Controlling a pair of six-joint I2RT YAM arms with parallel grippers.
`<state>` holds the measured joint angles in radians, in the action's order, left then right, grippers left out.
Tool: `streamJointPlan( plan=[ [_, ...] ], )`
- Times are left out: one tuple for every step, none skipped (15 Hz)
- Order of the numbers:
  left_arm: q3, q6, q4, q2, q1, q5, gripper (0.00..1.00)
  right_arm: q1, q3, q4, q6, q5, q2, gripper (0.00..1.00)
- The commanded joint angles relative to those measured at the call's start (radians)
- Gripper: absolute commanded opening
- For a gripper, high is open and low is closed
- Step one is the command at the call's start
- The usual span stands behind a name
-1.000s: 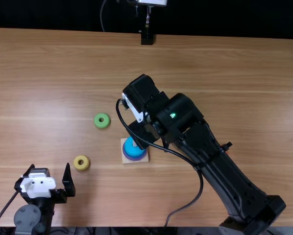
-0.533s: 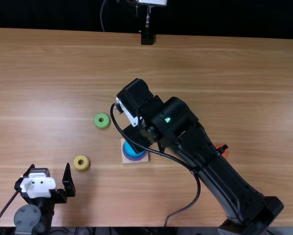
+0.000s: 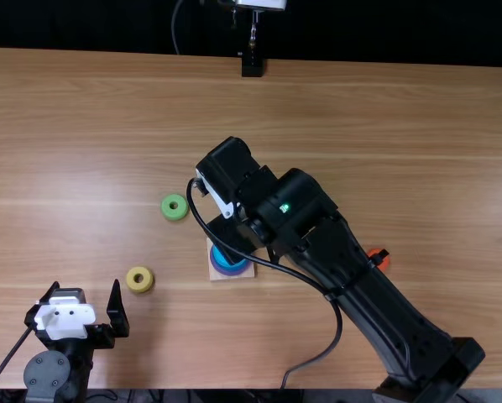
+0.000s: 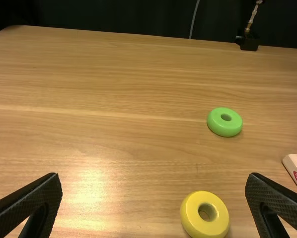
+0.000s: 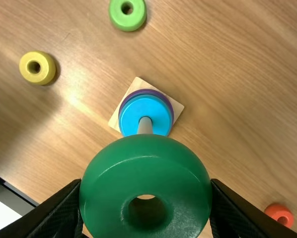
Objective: Build the Hanoi tower: stack the rings onto the peg from bottom to top in this color order: purple, dark blue, light blue, dark green, light green, yellow, orange.
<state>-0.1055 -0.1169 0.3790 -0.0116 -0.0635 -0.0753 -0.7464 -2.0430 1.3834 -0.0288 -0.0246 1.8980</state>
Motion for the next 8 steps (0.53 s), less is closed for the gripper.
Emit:
streamJointPlan(
  plan=[
    [0.105,0.005,0.083,0.012,0.002,-0.006,1.00,-0.014,-0.031,-0.004,-0.006,0.006,0.012,0.00],
    [0.105,0.005,0.083,0.012,0.002,-0.006,1.00,-0.014,-0.031,-0.004,-0.008,0.006,0.015,0.00],
    [0.105,0.005,0.083,0.012,0.002,-0.006,1.00,-0.014,-0.031,-0.004,-0.008,0.006,0.015,0.00],
    [0.105,0.005,0.083,0.012,0.002,-0.006,1.00,-0.014,-0.031,-0.004,-0.008,0.006,0.016,0.00],
    [0.105,0.005,0.083,0.012,0.002,-0.006,1.00,-0.014,-0.029,-0.004,-0.006,0.006,0.019,0.00],
    [0.105,0.005,0.083,0.012,0.002,-0.006,1.00,-0.014,-0.031,-0.004,-0.008,0.006,0.033,0.00],
    [0.105,0.005,0.083,0.012,0.002,-0.006,1.00,-0.014,-0.031,-0.004,-0.008,0.006,0.046,0.00],
    [0.105,0.005,0.083,0.012,0.002,-0.006,1.00,-0.014,-0.031,-0.005,-0.008,0.006,0.049,0.00]
  ],
)
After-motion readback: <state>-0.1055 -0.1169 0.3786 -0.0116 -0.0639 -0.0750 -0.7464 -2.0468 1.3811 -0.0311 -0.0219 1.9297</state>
